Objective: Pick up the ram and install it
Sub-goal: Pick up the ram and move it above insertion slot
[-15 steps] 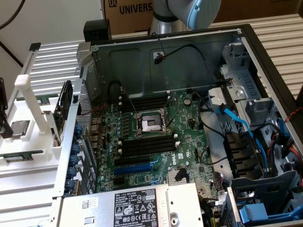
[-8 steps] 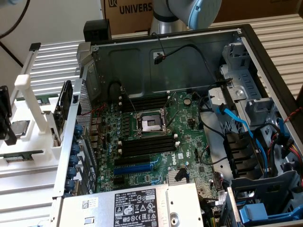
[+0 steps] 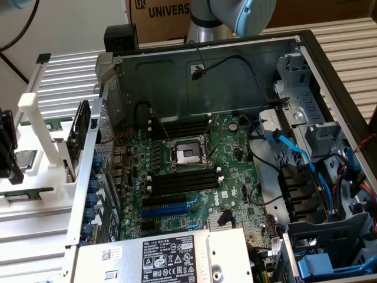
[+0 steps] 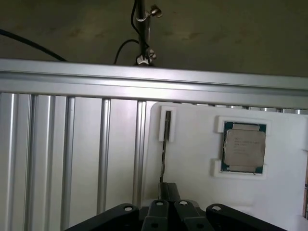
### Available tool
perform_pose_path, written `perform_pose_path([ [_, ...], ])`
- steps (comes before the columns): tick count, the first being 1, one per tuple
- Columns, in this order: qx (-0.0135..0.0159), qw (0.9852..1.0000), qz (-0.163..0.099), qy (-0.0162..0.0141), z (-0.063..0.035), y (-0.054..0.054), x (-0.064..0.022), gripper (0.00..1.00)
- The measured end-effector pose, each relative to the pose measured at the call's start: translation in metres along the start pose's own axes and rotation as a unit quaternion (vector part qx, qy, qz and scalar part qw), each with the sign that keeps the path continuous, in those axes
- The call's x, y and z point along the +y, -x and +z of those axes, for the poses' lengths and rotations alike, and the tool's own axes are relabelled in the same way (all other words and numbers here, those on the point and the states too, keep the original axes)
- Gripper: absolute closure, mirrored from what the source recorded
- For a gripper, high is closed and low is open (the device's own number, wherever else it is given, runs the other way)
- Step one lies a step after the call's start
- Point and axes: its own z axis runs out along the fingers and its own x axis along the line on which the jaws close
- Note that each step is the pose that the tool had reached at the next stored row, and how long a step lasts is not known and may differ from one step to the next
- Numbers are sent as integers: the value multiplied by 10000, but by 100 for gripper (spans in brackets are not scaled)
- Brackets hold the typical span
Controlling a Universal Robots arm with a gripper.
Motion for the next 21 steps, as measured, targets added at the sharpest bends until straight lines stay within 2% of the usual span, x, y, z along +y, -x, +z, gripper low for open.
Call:
perform_pose_path([
  [14,2,10000,0,1,4,-1,-8,89],
  [15,3,10000,0,1,4,-1,-8,76],
  [16,2,10000,0,1,4,-1,-8,76],
  [17,2,10000,0,1,4,-1,-9,69],
  [21,2,10000,0,1,4,-1,-10,69],
])
